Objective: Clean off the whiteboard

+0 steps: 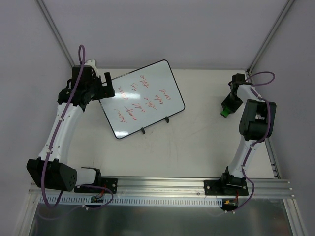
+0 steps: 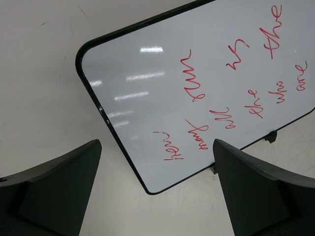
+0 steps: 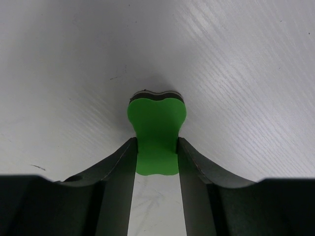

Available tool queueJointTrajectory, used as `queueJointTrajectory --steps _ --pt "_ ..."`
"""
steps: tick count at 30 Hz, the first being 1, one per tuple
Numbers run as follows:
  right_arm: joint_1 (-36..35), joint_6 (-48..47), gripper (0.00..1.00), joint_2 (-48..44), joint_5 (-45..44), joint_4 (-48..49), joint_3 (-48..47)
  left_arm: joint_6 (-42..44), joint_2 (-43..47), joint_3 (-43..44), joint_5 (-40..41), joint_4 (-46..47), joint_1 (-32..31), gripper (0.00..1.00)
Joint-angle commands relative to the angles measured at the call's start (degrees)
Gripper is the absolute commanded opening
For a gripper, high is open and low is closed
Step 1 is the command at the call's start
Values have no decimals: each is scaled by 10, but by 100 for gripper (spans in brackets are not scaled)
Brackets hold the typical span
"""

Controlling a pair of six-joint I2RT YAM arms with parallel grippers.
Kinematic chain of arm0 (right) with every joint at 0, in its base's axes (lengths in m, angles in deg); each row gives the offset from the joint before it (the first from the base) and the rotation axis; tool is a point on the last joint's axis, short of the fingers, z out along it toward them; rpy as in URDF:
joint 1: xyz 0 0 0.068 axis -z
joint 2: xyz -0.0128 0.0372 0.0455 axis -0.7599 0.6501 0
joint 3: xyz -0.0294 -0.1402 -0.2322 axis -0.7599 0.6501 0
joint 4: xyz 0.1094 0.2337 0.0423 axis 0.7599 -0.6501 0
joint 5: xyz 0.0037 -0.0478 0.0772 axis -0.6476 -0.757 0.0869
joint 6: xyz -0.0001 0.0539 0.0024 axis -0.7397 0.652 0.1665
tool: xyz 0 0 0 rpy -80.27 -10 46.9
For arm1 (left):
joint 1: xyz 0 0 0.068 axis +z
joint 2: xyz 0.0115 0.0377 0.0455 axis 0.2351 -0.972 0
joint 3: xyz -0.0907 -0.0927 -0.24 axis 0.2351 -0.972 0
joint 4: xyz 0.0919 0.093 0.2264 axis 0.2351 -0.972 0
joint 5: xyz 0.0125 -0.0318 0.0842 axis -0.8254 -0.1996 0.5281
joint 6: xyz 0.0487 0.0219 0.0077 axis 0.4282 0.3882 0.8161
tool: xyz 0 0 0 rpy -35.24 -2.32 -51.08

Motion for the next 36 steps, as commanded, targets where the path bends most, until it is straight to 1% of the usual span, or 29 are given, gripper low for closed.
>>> queueJointTrajectory --steps 1,6,7,10,11,12,16,17,19,21,25,26,27,29,30,31,32,34,36 --pt "6 -6 42 9 3 3 2 10 5 -5 -3 12 6 99" --pt "10 -6 44 10 9 2 1 10 7 -11 -3 13 10 99" --pt "11 -6 42 11 9 1 0 10 5 -12 -3 13 10 99" --pt "12 -5 31 10 15 2 1 9 3 -17 -3 15 11 99" --pt "13 -5 23 10 16 2 1 9 3 -18 -3 15 12 99" --pt "14 -5 20 9 19 2 1 9 3 -21 -3 15 13 99" --pt "13 -20 14 -1 39 10 5 4 1 -31 -3 17 18 99" --pt "12 -25 13 -16 46 22 11 3 1 -34 -3 18 21 99" --pt "4 -39 13 -35 69 38 19 -2 -2 -46 -18 27 26 99" --pt "-8 -73 13 -70 87 64 31 -6 -4 -58 -28 38 39 99" --pt "-65 -143 13 -127 99 101 51 -15 -6 -70 -43 75 55 99" --pt "-68 -157 14 -138 100 121 58 -12 -8 -71 -45 96 71 99" --pt "-85 -177 14 -161 134 134 68 -9 -9 -72 -53 106 83 99" --pt "-108 -197 15 -185 165 180 98 3 -17 -78 -69 129 96 99" --pt "-115 -210 15 -194 204 195 109 7 -19 -91 -75 160 105 99" --pt "-129 -217 15 -215 223 213 120 12 -22 -99 -97 177 124 99" --pt "-136 -223 15 -223 239 241 138 13 -25 -105 -112 190 134 99" --pt "-160 -241 15 -238 276 260 151 17 -30 -120 -140 227 155 99" --pt "-179 -252 15 -260 282 284 167 27 -40 -126 -178 244 175 99"
